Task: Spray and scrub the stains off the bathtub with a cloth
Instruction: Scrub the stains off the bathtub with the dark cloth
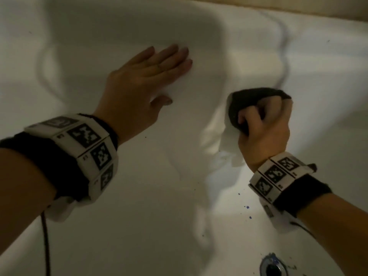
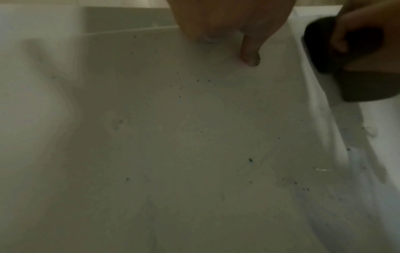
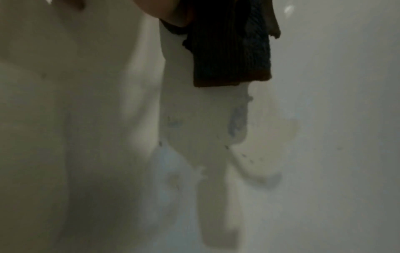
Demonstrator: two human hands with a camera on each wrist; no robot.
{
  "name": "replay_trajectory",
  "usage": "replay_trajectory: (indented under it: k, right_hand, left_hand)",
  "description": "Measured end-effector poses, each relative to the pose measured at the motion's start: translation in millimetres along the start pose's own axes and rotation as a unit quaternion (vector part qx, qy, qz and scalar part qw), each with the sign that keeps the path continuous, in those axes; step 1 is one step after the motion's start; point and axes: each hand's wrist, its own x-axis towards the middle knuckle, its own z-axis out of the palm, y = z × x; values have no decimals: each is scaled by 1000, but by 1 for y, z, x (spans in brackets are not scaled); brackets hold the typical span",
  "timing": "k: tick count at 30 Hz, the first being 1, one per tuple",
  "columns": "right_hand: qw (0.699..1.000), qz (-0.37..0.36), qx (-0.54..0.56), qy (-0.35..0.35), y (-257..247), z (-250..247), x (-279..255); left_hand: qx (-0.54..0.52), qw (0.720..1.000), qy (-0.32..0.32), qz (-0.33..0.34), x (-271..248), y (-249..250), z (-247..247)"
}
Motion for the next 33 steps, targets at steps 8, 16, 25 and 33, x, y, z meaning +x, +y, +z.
replay_trajectory:
  k: [8, 16, 25, 33]
  right_hand:
    - [938, -232, -68, -248, 27, 23, -35]
    - [781, -127, -135, -597, 20, 43, -75]
    - [951, -112, 103, -271, -53, -9, -67]
    - [949, -214, 128, -191, -116, 23, 19]
  left_hand:
    - [10, 1000, -3, 0, 0, 0, 0]
    - [26, 999, 14, 20, -1, -2, 2]
    - [-3, 997, -42, -63, 5, 10, -7]
    - [-62, 995, -67, -47, 7, 3, -17]
